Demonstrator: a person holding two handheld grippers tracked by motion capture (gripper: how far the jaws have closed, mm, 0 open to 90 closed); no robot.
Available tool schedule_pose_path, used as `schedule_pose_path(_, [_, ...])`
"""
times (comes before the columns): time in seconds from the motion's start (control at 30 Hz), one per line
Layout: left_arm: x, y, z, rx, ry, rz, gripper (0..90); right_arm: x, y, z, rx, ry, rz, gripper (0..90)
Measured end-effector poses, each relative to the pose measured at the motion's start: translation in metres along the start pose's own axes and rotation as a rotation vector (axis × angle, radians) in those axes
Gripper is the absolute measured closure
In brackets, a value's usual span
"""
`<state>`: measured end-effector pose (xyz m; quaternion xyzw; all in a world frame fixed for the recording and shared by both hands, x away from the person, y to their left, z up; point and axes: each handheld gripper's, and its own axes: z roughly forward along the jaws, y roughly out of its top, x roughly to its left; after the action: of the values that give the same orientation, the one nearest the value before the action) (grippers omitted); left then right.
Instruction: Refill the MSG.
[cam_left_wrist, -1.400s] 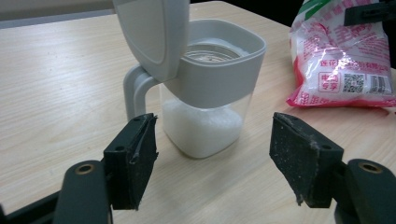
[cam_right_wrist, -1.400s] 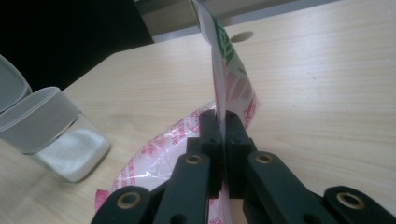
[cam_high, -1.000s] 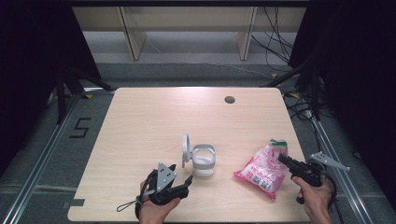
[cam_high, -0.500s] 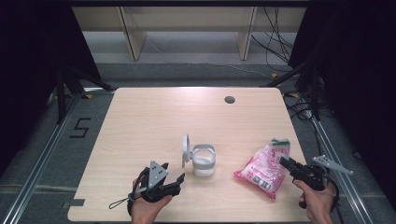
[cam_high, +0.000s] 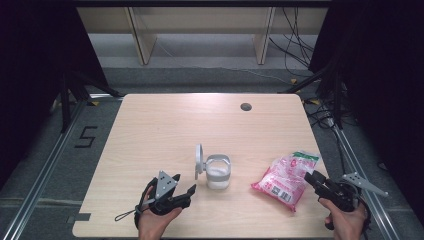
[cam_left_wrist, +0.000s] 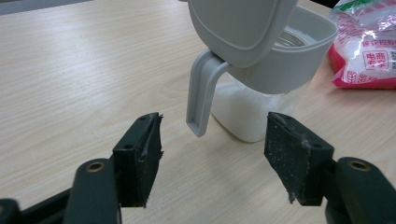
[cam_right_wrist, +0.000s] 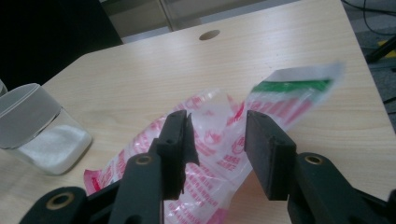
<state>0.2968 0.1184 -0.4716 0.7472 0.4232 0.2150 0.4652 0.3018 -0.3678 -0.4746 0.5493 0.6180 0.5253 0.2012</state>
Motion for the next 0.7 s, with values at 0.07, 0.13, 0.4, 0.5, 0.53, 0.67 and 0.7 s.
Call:
schedule_pose_path(0.07, [0.001, 0.001, -0.001, -0.002, 0.008, -0.001, 36.1, 0.003, -0.001, -0.004, 0.000, -0.010, 0.023, 58.2])
schedule_pose_path(0.13, [0.002, 0.002, -0.001, -0.013, 0.000, -0.005, 36.0, 0.000, -0.002, -0.006, -0.001, -0.001, 0.009, 58.2])
schedule_pose_path(0.4, [0.011, 0.005, -0.005, -0.030, 0.002, -0.019, 38.6, 0.008, -0.005, -0.013, -0.019, 0.005, -0.016, 56.0])
schedule_pose_path(0.5, [0.012, 0.006, -0.007, -0.024, 0.006, -0.011, 40.0, 0.014, -0.007, -0.014, 0.008, 0.018, -0.041, 55.1])
schedule_pose_path(0.53, [0.012, 0.007, -0.007, -0.026, 0.003, -0.009, 41.8, 0.017, -0.008, -0.013, -0.002, 0.032, -0.039, 54.9])
schedule_pose_path(0.67, [0.011, 0.009, -0.007, -0.021, -0.013, 0.009, 46.6, 0.024, -0.009, -0.015, 0.023, 0.032, -0.065, 53.2])
schedule_pose_path(0.7, [0.011, 0.010, -0.007, -0.021, -0.014, 0.017, 48.6, 0.023, -0.009, -0.014, 0.013, 0.022, -0.113, 53.0])
